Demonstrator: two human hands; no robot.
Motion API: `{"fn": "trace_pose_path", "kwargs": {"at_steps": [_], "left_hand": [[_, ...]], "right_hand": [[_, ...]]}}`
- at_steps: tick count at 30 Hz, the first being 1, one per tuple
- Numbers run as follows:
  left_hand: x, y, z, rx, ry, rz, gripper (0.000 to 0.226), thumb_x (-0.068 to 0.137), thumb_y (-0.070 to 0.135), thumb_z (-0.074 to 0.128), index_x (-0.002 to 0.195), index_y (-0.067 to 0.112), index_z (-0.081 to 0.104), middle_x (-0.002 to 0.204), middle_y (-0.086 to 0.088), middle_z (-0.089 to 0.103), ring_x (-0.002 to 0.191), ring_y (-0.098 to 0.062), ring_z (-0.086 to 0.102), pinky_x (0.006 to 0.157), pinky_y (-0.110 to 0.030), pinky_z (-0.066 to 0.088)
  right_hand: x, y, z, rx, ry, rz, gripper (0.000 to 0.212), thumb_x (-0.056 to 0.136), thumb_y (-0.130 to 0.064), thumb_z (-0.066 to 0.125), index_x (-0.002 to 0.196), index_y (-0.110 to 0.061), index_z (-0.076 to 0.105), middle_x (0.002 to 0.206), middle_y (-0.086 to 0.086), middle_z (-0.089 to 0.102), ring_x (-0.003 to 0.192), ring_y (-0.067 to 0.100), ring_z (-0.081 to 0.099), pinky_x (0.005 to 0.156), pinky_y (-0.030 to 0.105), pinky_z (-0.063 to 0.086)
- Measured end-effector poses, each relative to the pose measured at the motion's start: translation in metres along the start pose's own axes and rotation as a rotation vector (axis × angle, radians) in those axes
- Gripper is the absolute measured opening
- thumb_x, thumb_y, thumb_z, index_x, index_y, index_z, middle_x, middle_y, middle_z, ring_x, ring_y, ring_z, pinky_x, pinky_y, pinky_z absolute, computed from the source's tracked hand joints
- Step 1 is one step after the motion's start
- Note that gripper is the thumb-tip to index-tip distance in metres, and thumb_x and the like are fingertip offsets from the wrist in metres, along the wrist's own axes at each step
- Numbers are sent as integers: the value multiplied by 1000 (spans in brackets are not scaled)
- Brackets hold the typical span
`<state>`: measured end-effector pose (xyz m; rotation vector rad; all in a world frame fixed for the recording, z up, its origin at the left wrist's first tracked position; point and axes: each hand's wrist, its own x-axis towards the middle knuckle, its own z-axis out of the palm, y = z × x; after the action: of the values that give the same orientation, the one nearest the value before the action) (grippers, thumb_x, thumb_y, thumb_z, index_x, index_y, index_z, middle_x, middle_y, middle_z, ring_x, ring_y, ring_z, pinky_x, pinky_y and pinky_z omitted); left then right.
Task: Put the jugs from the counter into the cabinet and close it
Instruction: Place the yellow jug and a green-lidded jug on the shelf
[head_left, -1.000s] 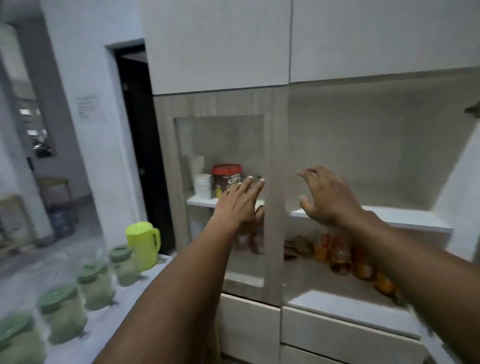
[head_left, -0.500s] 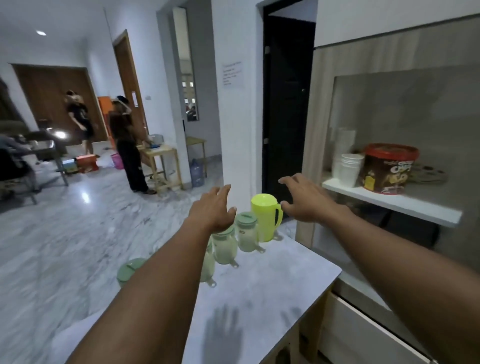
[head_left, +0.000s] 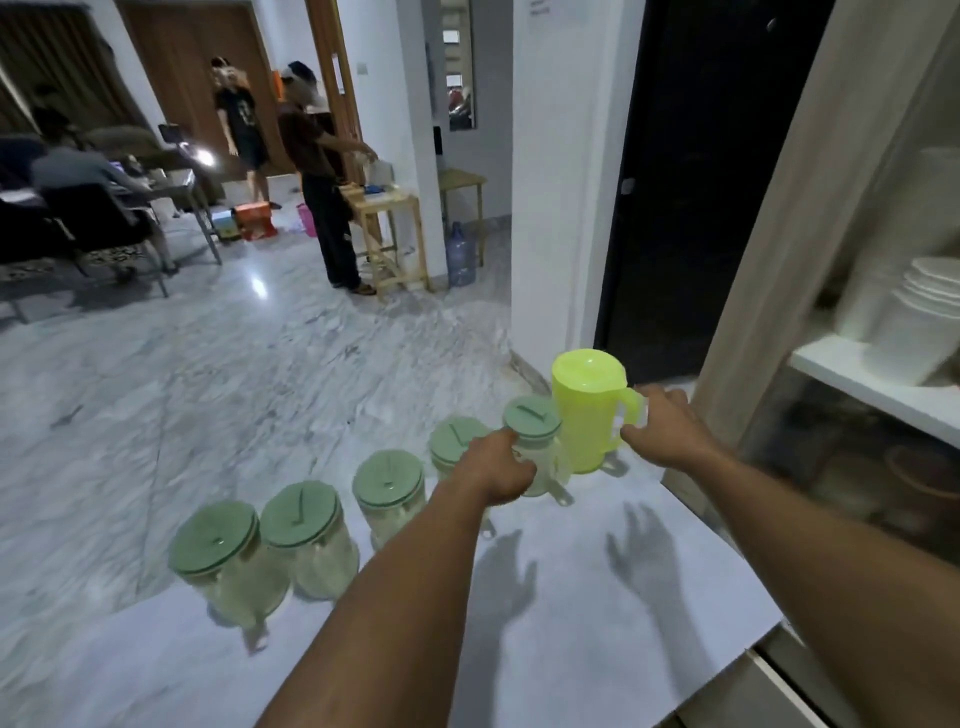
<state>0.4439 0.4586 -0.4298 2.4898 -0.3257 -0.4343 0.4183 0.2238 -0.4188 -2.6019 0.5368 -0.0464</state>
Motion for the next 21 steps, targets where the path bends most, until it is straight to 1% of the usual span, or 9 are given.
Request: {"fn": "trace_pose_path", "kwargs": {"at_steps": [4, 7, 9, 11, 12, 14, 16, 19, 21], "left_hand": [[63, 23, 54, -149, -40, -143, 58, 83, 42, 59, 134, 14, 56, 133, -15, 63, 121, -34, 58, 96, -33, 47], [89, 36, 79, -296, -49, -236, 53, 87, 35, 64, 135, 14, 55, 139, -12, 60, 126, -30, 57, 97, -28, 43], [101, 39, 92, -375, -46, -310, 54, 89, 33, 66, 138, 15, 54, 139, -9, 60, 127, -29, 56, 98, -28, 42], [112, 41, 102, -463, -19, -380, 54, 86, 36, 70, 135, 19, 57, 135, -6, 64, 124, -29, 58, 99, -29, 45], [116, 42, 107, -499, 0, -416, 55, 84, 39, 72, 134, 19, 58, 133, -6, 65, 123, -29, 59, 101, -32, 46], [124, 42, 116, -562, 42, -498, 58, 81, 42, 73, 131, 15, 60, 131, -8, 66, 123, -31, 59, 102, -35, 47], [129, 41, 124, -618, 84, -553, 54, 82, 40, 73, 127, 13, 63, 128, -9, 68, 123, -32, 60, 102, -36, 47], [131, 41, 130, -712, 134, -534, 46, 80, 31, 74, 123, 17, 66, 120, -5, 72, 117, -30, 63, 103, -40, 48], [131, 39, 129, -750, 146, -515, 48, 75, 31, 73, 121, 19, 67, 117, -3, 73, 113, -29, 65, 102, -42, 50]], "right_hand": [[74, 38, 15, 80, -14, 91, 81, 81, -32, 66, 149, -8, 29, 148, 23, 35, 134, 41, 40, 104, 47, 43], [113, 48, 28, 142, -18, 108, 88, 83, -30, 68, 153, -5, 21, 153, 23, 29, 138, 41, 37, 106, 47, 39], [131, 51, 39, 186, -42, 124, 87, 83, -28, 68, 152, -4, 21, 153, 22, 29, 138, 40, 38, 104, 45, 39], [146, 54, 50, 233, -85, 151, 81, 83, -27, 69, 149, -4, 29, 150, 22, 36, 134, 39, 42, 100, 43, 42], [152, 56, 56, 251, -114, 158, 73, 84, -28, 69, 145, -4, 37, 145, 22, 44, 130, 39, 47, 96, 41, 43], [160, 61, 66, 281, -159, 143, 45, 83, -29, 65, 122, -7, 58, 124, 20, 63, 112, 38, 58, 83, 37, 47], [162, 64, 73, 328, -157, 128, 24, 84, -25, 60, 100, -7, 66, 104, 18, 69, 100, 38, 62, 76, 35, 47], [157, 64, 74, 401, -148, 135, 19, 85, -22, 58, 90, -8, 70, 96, 15, 71, 94, 35, 63, 75, 35, 49], [147, 62, 68, 427, -161, 137, 19, 85, -22, 60, 87, -8, 72, 92, 13, 71, 90, 32, 64, 70, 32, 46]]}}
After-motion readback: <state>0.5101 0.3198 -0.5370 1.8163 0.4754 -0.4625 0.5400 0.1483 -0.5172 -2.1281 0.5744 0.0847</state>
